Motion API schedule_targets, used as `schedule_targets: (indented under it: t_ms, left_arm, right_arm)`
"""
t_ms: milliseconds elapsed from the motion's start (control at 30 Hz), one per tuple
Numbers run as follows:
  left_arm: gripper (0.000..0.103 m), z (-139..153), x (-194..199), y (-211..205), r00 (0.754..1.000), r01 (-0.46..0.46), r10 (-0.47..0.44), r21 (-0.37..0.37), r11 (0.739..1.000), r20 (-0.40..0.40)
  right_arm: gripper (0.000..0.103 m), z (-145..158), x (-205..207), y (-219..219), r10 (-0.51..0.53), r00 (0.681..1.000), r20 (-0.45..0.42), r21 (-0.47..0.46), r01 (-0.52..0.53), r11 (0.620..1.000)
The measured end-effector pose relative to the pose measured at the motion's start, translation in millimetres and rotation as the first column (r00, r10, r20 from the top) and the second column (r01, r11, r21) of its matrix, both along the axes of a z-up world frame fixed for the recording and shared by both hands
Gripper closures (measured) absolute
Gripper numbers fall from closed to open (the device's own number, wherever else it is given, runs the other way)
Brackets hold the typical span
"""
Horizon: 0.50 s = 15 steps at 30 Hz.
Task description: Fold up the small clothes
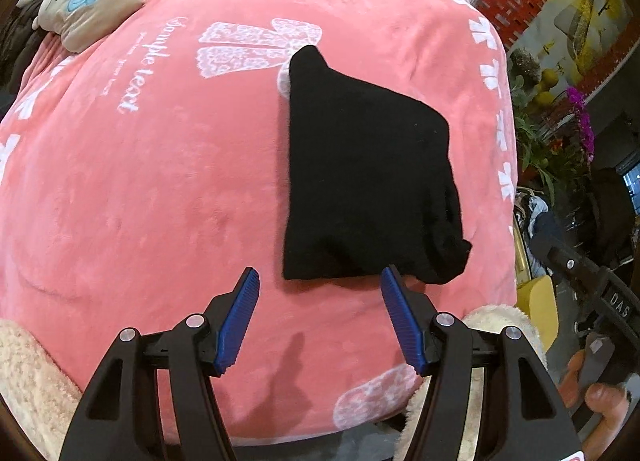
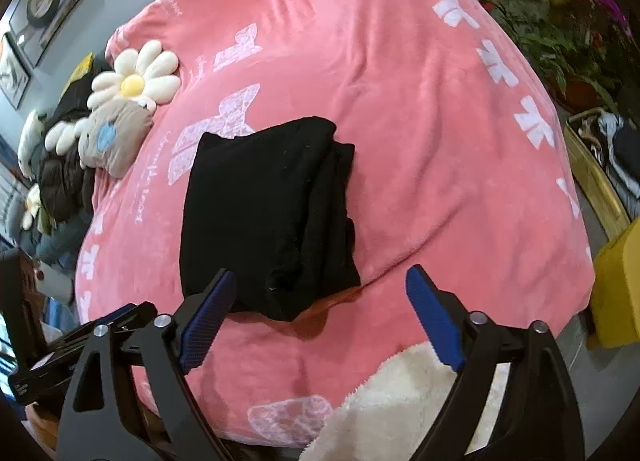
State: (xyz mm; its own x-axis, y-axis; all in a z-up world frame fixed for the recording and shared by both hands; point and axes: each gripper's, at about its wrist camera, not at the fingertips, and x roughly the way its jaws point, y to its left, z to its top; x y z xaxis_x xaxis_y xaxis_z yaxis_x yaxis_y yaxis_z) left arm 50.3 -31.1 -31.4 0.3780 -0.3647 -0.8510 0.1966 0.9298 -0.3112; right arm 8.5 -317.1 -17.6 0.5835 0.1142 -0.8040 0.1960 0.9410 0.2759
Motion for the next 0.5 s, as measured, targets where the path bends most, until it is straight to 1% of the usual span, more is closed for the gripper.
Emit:
schedule_targets:
  t_ms: [67, 167, 233, 267, 400, 467, 500]
  left_arm:
    - [0.042, -1, 0, 2, 1.000, -0.007, 0.007, -0.001, 1.000, 0.002]
    - [0.042, -6, 1, 1, 1.000, 0.000, 0.000, -0.005, 1.000, -0.012]
    - [0.042, -6, 1, 0, 1.000, 0.008, -0.008, -0.008, 1.000, -0.011]
    - [0.042, -7, 1, 0, 1.000, 0.008, -0.008, -0.005, 1.000, -0.011]
    - [0.039, -11, 1, -1, 1.000, 0.020, -0.020, -0.002, 1.000, -0.020]
    - [0.039, -15, 0, 0, 0.999, 0.020, -0.020, 0.008, 1.000, -0.029]
    - [0.039, -17, 0, 1, 0.999, 0.017, -0.017, 0.009, 1.000, -0.035]
  right_arm:
    - [0.016, -3, 7, 3, 0.004, 1.000, -0.028, -0.026, -0.005, 1.000]
    - [0.015, 6, 10, 8, 0.008, 1.000, 0.004, -0.039, -0.008, 0.999]
    - [0.014, 1, 20, 11, 0.029, 0.999, -0.025, -0.080, -0.031, 0.996]
    - [0.014, -3, 25, 11, 0.031, 0.999, -0.044, -0.083, -0.035, 0.996]
    - [0.014, -18, 43, 10, 0.052, 0.995, -0.083, -0.020, -0.054, 0.998]
    - [0.014, -24, 56, 16, 0.087, 0.991, -0.105, -0.012, -0.089, 0.996]
    - [0.014, -26, 62, 19, 0.096, 0.989, -0.111, -0.024, -0.100, 0.995]
